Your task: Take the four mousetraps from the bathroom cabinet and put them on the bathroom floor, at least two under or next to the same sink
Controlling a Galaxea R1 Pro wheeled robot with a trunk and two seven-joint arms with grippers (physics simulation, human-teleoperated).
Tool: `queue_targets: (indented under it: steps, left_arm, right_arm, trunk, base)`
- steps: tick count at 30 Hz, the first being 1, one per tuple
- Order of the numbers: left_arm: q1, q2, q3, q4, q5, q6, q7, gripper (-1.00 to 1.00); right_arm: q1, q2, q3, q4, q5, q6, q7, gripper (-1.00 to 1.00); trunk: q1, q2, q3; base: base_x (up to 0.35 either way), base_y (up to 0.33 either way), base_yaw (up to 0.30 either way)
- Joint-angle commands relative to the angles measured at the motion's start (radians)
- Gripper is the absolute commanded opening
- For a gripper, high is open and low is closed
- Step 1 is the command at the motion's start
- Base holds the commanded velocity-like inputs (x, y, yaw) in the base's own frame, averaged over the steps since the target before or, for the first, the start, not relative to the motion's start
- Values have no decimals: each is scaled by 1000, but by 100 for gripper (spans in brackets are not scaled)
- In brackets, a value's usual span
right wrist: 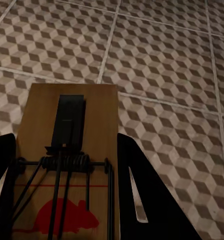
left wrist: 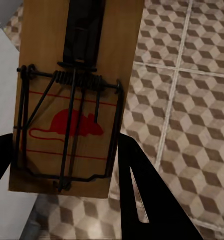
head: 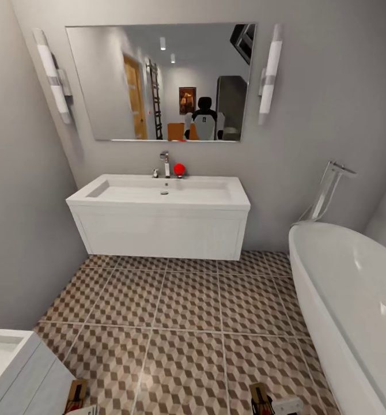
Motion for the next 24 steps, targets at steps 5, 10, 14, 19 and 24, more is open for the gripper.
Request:
queue_targets:
  steps: [5, 10, 14, 19, 24]
  left_arm:
    - [0, 1, -8, -2, -4, 0, 16, -100]
    - [0, 1, -9, -3, -3, 0, 16, -100]
    - [0, 1, -8, -3, -3, 0, 16, -100]
    - [0, 1, -9, -3, -3, 0, 16, -100]
    - [0, 1, -9, -2, -3, 1, 16, -100]
  right_arm:
    - [-1, 0, -4, 1, 7, -3, -5, -100]
    - [-1, 0, -4, 1, 7, -3, -5, -100]
    - [-1, 0, -4, 1, 7, -3, -5, -100]
    - [-1, 0, -4, 1, 7, -3, -5, -100]
    - [-1, 0, -4, 1, 8, -3, -5, -100]
  trunk:
    - [1, 0, -1]
    - [1, 0, -1]
    - [1, 0, -1]
    - [1, 0, -1]
    - [1, 0, -1]
  base:
    - [326, 0, 0]
    - [326, 0, 0]
    - [326, 0, 0]
    - [326, 0, 0]
    - [326, 0, 0]
